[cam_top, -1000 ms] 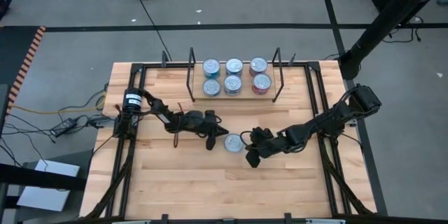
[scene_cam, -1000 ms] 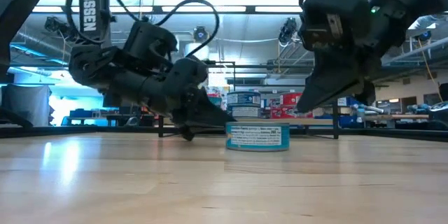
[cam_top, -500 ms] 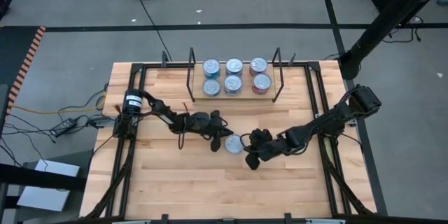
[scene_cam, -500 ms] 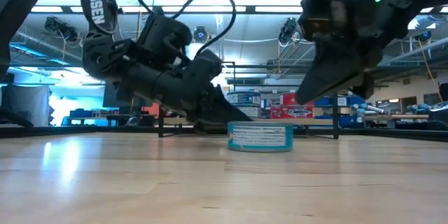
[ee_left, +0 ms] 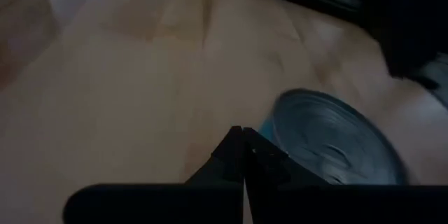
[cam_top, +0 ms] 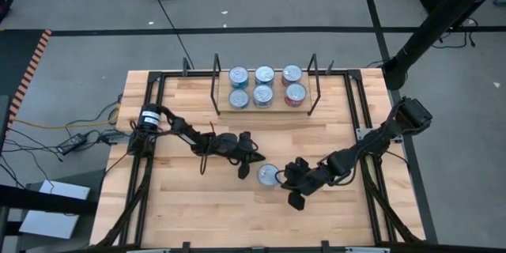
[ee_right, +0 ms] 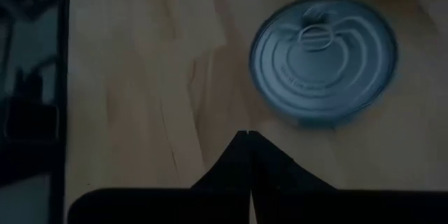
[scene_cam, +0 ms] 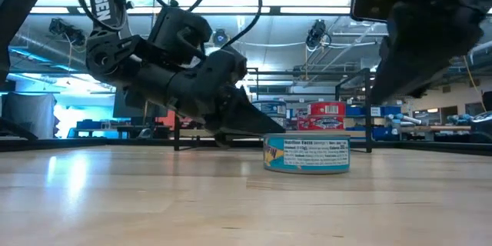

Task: Stack canned seafood by type on shelf
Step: Stack the yellow-blue tuna can on top of the yellow-blue tuna can on the shelf

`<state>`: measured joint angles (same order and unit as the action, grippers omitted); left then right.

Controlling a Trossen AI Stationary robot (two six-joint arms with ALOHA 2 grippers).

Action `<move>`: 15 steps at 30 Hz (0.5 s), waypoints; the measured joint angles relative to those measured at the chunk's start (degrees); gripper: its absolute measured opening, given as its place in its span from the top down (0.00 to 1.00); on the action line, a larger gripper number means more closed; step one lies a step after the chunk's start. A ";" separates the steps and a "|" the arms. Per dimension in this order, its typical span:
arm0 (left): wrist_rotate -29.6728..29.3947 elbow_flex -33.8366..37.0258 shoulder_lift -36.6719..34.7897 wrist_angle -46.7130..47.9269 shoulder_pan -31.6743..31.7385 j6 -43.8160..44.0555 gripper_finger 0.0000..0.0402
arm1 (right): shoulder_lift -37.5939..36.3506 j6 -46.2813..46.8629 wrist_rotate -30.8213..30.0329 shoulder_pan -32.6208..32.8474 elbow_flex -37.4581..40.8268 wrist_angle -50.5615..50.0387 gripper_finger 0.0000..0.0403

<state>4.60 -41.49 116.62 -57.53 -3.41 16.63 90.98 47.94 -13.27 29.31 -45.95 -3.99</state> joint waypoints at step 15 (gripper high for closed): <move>-2.08 -5.25 0.97 9.45 -1.14 -4.35 0.99 | 9.12 -9.00 0.20 -0.50 0.04 7.82 0.98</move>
<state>2.52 -46.74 117.58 -48.09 -4.54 12.28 100.11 38.94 -13.07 28.81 -45.91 3.83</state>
